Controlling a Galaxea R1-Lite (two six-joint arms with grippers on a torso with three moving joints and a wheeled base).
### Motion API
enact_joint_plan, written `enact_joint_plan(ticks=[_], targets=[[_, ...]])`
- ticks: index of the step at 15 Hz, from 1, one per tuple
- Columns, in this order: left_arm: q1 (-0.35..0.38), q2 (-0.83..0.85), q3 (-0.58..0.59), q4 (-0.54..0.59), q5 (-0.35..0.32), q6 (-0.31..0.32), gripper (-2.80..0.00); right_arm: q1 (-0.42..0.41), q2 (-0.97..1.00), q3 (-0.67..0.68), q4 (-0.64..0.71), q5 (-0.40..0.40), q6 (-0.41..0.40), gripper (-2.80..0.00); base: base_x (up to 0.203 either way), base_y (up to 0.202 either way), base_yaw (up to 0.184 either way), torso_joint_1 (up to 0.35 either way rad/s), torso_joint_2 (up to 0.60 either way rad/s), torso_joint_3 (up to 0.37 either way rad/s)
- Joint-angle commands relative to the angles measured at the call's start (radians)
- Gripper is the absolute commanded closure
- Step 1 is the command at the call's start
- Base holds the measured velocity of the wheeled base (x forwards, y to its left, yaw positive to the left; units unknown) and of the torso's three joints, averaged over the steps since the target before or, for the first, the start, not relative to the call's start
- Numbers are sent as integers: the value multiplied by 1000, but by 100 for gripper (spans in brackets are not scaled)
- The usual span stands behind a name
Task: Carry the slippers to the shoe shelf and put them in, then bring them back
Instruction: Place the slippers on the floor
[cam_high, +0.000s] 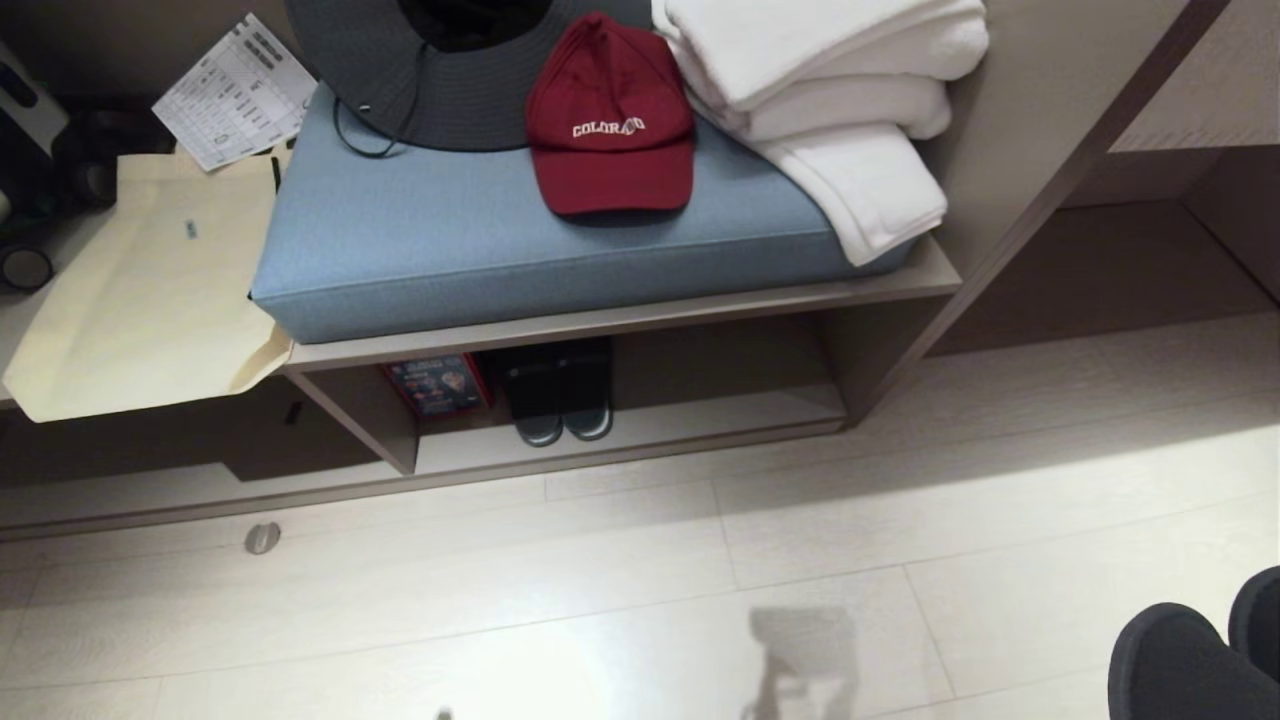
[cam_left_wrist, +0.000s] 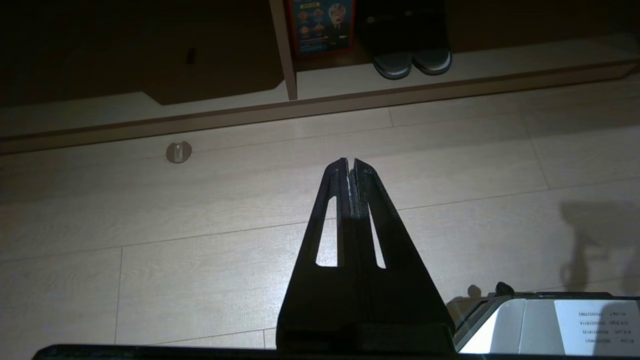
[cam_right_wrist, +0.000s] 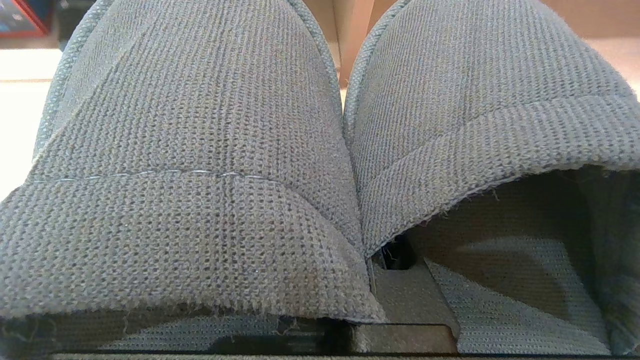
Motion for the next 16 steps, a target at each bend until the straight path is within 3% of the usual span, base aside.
enact_joint_plan(ticks=[1, 16], targets=[[0, 1, 2, -1, 0, -1, 0, 1, -3, 2, 0, 0, -1, 0, 0, 0, 0, 2, -3, 202], [0, 1, 2, -1, 0, -1, 0, 1, -3, 2, 0, 0, -1, 0, 0, 0, 0, 0, 1, 203]])
